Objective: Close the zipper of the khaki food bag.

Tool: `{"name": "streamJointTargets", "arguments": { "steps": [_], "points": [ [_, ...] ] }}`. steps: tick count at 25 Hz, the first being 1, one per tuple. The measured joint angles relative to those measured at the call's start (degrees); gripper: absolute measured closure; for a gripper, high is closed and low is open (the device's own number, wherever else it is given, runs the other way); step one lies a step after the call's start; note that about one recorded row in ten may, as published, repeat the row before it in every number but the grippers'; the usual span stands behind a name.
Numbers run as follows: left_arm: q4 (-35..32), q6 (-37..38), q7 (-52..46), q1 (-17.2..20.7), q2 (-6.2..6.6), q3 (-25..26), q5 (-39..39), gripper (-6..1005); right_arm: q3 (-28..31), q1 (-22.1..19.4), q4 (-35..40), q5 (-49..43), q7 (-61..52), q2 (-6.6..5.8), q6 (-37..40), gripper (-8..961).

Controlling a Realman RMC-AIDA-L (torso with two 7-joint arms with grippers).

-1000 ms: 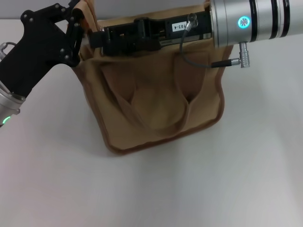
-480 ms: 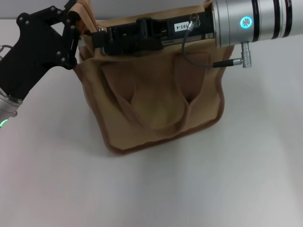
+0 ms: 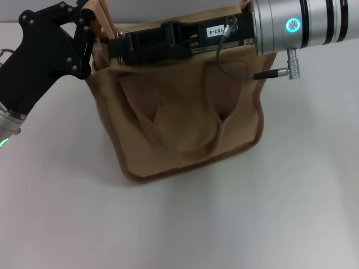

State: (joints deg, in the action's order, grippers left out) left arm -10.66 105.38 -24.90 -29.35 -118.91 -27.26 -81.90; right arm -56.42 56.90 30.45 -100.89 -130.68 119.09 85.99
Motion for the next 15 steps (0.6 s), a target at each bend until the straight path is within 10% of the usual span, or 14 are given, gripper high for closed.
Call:
{"name": "streamJointTargets", "arguments": {
  "steps": [10, 15],
  "points": [
    [0.1, 0.1, -0.1, 0.0, -0.09, 0.0, 0.2, 980, -0.2, 0.1, 0.0, -0.5, 0.1, 0.0, -1.4, 344],
    [0.3, 0.1, 0.0, 0.0, -0.13, -0.2, 0.2, 981, -0.2, 0.4, 0.0, -0.5, 0.1, 0.01, -1.8, 570]
  ]
}}
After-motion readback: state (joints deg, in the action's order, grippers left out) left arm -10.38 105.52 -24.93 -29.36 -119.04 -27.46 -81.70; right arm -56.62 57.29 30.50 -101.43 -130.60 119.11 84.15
